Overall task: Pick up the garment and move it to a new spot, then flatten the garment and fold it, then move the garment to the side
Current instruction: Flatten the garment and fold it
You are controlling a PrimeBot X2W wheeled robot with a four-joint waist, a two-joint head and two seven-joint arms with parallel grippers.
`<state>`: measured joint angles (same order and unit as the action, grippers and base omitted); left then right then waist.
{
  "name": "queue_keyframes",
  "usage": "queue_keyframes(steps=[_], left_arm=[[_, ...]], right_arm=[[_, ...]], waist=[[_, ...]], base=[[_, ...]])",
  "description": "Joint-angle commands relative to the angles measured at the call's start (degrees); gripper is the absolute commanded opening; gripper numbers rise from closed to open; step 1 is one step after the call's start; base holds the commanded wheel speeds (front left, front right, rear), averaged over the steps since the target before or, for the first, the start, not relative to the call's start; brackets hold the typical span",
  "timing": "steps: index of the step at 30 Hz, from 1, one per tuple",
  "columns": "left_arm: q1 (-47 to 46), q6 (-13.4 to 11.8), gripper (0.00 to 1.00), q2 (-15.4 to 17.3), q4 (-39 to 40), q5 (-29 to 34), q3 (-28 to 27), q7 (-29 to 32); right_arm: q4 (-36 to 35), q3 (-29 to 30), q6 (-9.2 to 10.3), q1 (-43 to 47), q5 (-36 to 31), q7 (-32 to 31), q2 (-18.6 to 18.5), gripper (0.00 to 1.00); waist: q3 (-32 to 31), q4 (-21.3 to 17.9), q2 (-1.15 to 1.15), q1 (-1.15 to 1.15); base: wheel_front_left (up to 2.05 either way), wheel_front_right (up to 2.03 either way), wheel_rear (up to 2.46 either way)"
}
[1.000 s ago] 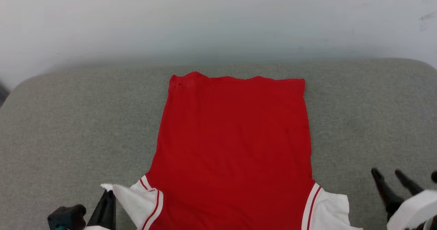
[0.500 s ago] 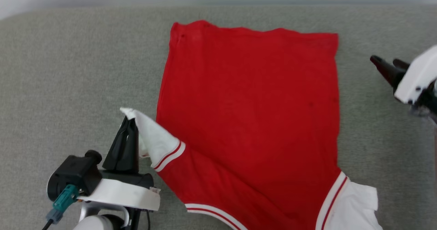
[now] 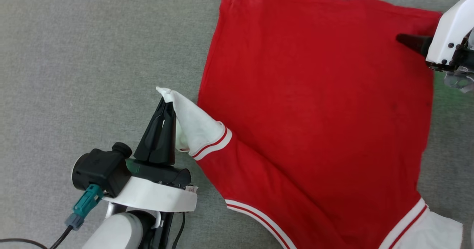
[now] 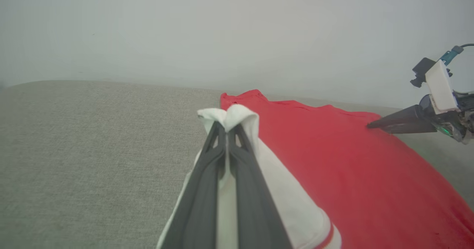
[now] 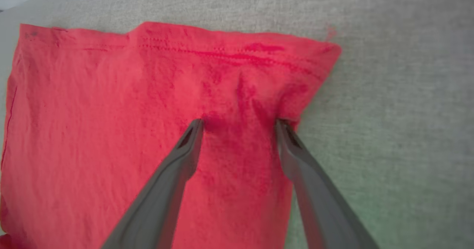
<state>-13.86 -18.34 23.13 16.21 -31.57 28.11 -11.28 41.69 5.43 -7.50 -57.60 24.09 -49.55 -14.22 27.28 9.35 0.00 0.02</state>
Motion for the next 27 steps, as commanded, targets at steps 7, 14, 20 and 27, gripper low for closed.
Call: queue_keyframes(steps=[7, 14, 20, 27], left_arm=[[-0.6, 0.5, 0.00, -1.1, -1.8, -0.3, 0.5, -0.8], [0.8, 0.6, 0.00, -0.7, -4.6, -1.1, 0.6, -0.6], [3.5, 0.7, 0.00, 1.0, -8.4, -2.3, 1.2, 1.6], [9.1, -0.8, 0.00, 2.7, -10.9, -5.3, -0.1, 3.7]], right_arm=[[9.7, 0.2, 0.04, 0.9, -1.6, -3.2, 0.5, 0.00], [5.7, -4.7, -0.04, -0.7, -0.2, 1.4, -2.3, 0.00], [-0.9, -10.9, 0.03, 2.8, 0.7, 6.2, -7.1, 0.00], [-15.2, -14.5, 0.02, 18.2, 4.4, 5.5, -12.7, 0.00]], waist=[[1.0, 2.4, 0.00, -0.02], [-2.7, 1.9, 0.00, -0.02], [-9.8, -0.2, 0.00, -0.02], [-18.2, -4.8, 0.00, -0.02]], base=[[0.00, 0.00, 0.00], [0.00, 0.00, 0.00], [0.00, 0.00, 0.00], [0.00, 0.00, 0.00]])
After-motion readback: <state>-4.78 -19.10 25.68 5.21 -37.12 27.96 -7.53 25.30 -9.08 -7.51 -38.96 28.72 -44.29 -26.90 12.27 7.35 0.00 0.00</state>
